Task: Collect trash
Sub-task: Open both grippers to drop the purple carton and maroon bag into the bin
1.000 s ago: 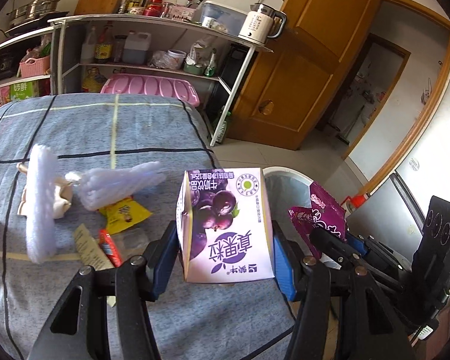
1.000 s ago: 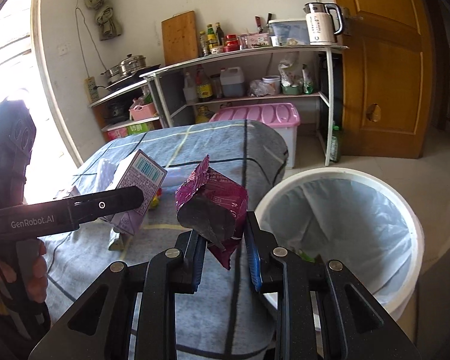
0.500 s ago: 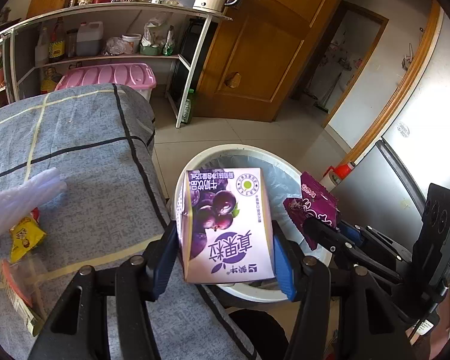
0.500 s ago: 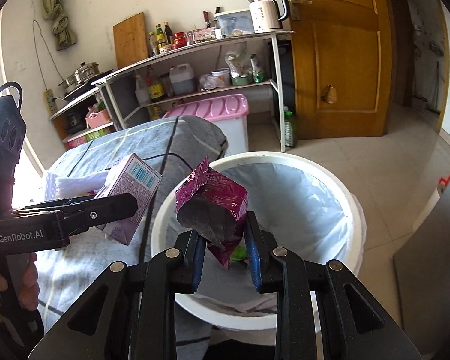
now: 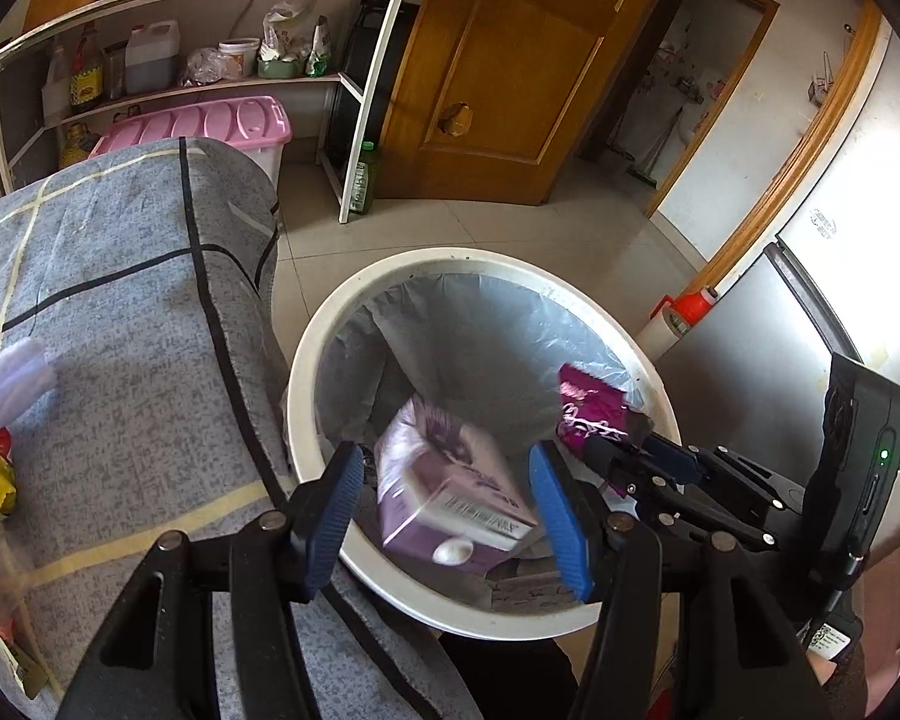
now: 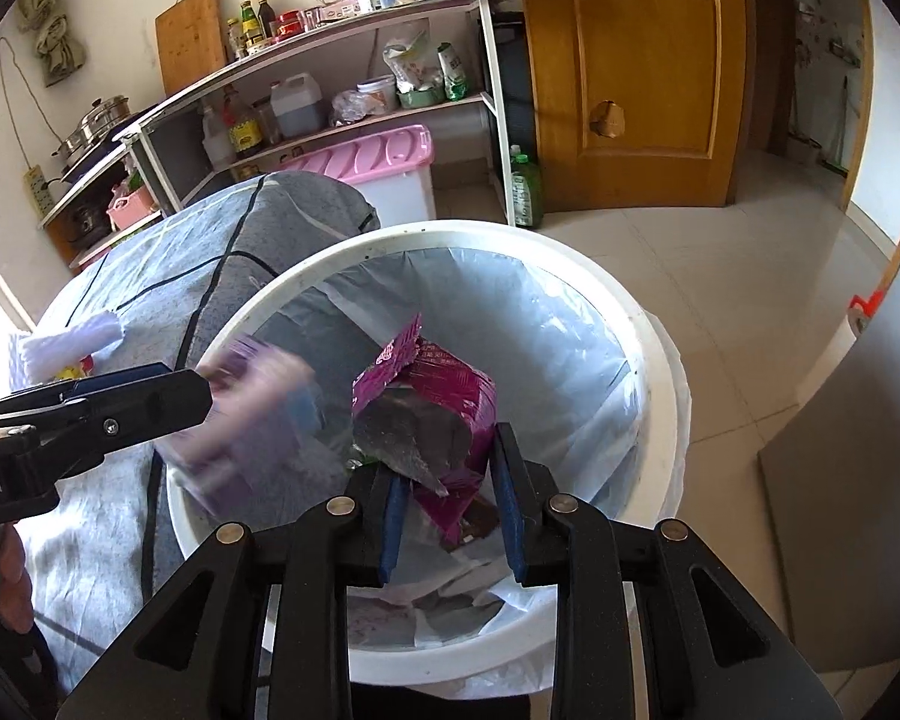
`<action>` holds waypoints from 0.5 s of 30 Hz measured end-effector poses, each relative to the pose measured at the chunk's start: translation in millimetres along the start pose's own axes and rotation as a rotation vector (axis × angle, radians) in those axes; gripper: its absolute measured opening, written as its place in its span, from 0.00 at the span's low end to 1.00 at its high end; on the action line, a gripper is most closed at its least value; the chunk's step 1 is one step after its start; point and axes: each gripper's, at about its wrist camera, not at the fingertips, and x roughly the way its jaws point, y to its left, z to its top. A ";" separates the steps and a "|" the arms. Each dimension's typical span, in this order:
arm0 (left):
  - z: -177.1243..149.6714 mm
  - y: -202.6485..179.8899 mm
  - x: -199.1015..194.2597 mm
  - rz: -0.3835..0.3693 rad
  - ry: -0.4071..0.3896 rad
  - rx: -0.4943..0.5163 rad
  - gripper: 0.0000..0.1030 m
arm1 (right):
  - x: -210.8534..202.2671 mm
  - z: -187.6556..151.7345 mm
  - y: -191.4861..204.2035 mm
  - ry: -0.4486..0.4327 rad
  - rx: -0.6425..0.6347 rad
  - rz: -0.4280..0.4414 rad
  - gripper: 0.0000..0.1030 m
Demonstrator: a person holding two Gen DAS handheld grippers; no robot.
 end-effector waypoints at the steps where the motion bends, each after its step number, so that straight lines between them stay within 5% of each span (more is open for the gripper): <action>1: 0.0 0.3 0.6 0.004 0.003 -0.002 0.60 | 0.5 -0.4 -0.7 0.002 0.004 -0.001 0.35; 15: -11.4 27.0 -33.2 0.039 -0.057 -0.053 0.63 | -20.4 -4.8 20.2 -0.053 0.010 0.059 0.40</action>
